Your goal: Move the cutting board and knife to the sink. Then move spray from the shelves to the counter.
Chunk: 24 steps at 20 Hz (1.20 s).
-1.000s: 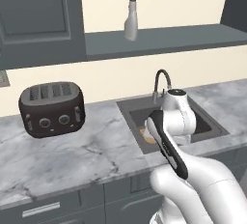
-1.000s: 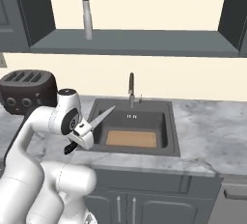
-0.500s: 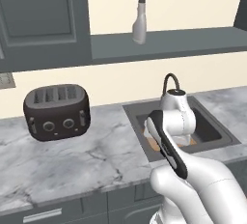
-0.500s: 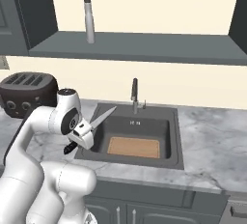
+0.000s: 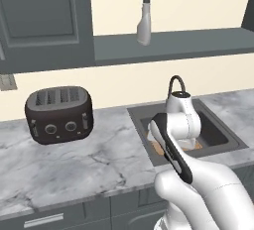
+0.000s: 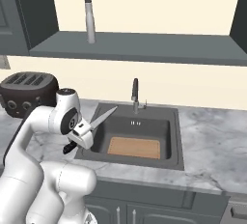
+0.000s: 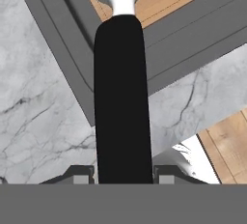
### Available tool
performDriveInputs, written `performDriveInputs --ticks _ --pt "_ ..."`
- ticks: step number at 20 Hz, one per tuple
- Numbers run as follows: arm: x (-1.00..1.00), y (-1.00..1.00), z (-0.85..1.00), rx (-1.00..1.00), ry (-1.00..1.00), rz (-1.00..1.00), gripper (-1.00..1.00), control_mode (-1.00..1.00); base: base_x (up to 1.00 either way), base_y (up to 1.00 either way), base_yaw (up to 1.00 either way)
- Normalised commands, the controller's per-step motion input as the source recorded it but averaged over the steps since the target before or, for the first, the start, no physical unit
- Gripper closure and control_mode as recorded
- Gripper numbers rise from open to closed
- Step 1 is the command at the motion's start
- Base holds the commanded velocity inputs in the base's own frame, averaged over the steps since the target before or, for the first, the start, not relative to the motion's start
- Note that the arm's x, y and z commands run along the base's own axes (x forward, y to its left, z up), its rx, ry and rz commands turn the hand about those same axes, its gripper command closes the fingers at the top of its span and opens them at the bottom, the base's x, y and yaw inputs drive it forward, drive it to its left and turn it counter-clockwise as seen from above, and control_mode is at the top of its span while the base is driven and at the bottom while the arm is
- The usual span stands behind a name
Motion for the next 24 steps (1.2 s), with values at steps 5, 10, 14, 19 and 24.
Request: performDriveInputs --ticks 5,10,14,19,24 --pt "0.00 0.00 0.00 0.00 0.00 0.00 1.00 1.00 0.00 0.00 0.00" --pt "0.00 0.00 0.00 0.00 0.00 0.00 1.00 1.00 0.00 0.00 0.00" --pt "0.00 0.00 0.00 0.00 0.00 0.00 1.00 1.00 0.01 0.00 0.00" --pt "0.20 0.00 0.00 0.00 0.00 -0.09 1.00 -1.00 0.00 0.00 0.00" --pt "0.43 0.00 -0.02 0.00 0.01 -0.17 1.00 -1.00 0.00 0.00 0.00"
